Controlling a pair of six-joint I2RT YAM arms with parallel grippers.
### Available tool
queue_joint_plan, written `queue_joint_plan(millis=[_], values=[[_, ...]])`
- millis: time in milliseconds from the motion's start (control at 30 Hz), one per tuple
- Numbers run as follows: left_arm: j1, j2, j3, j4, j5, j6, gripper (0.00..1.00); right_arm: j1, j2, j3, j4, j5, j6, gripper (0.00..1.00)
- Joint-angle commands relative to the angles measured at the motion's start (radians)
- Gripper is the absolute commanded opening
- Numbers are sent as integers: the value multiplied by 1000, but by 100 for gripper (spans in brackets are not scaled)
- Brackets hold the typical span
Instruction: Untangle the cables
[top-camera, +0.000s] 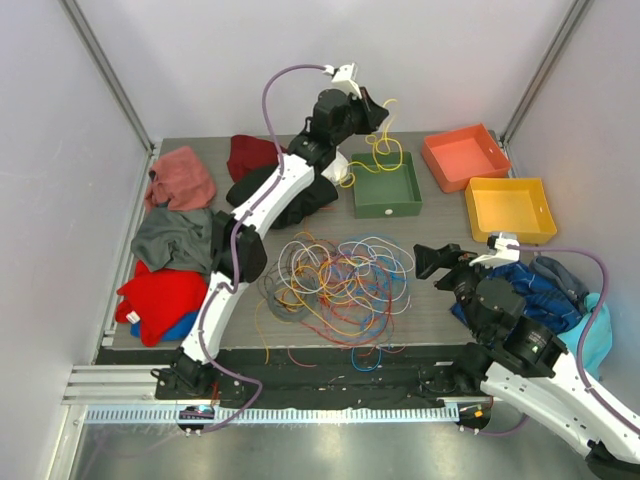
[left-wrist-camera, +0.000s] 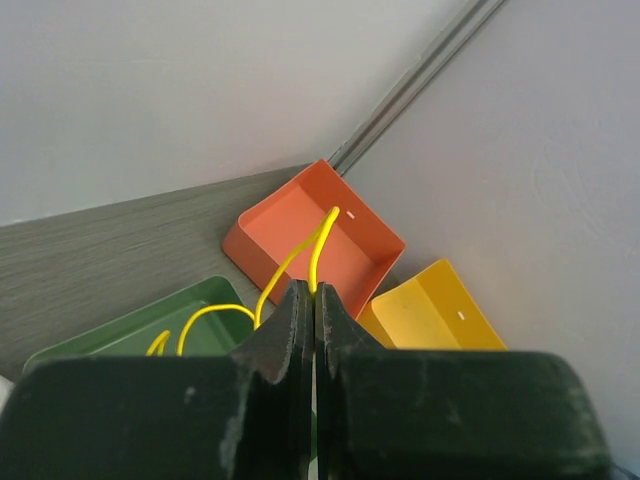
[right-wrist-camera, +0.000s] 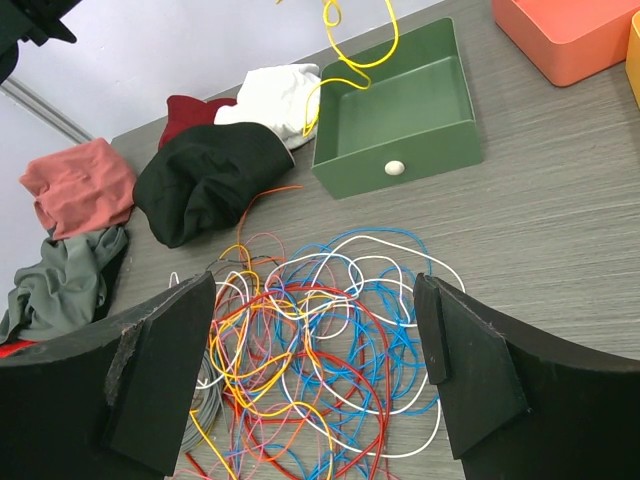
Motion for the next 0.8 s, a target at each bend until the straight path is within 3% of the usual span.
queue_joint_plan(millis=[0,367,633,767], values=[[-33,-97,8,65,14,35,0,-1,2,12,35,31,-13,89],[-44,-401,-35,-53,-24,80,0,-1,48,24,103,55,-23,91],[-102,-623,-44,-188,-23,117,0,-3,212,36,383,-27,-108,92],[-138,-669,-64,-214,-27,124,0,-1,288,35,585,-85,-180,99]])
